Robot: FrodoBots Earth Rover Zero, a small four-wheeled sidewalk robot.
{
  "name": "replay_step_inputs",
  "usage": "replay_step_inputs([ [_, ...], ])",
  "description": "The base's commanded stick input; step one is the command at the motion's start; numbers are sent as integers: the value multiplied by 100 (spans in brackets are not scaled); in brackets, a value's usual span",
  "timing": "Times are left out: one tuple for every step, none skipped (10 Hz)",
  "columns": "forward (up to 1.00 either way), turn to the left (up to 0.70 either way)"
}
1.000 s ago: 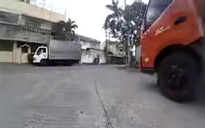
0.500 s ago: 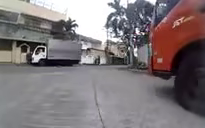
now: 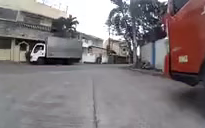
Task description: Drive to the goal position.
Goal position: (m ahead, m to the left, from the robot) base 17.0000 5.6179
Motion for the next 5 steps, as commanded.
replay_step_inputs([
  [100, -26],
  [100, 0],
  [100, 0],
  [100, 0],
  [100, 0],
])
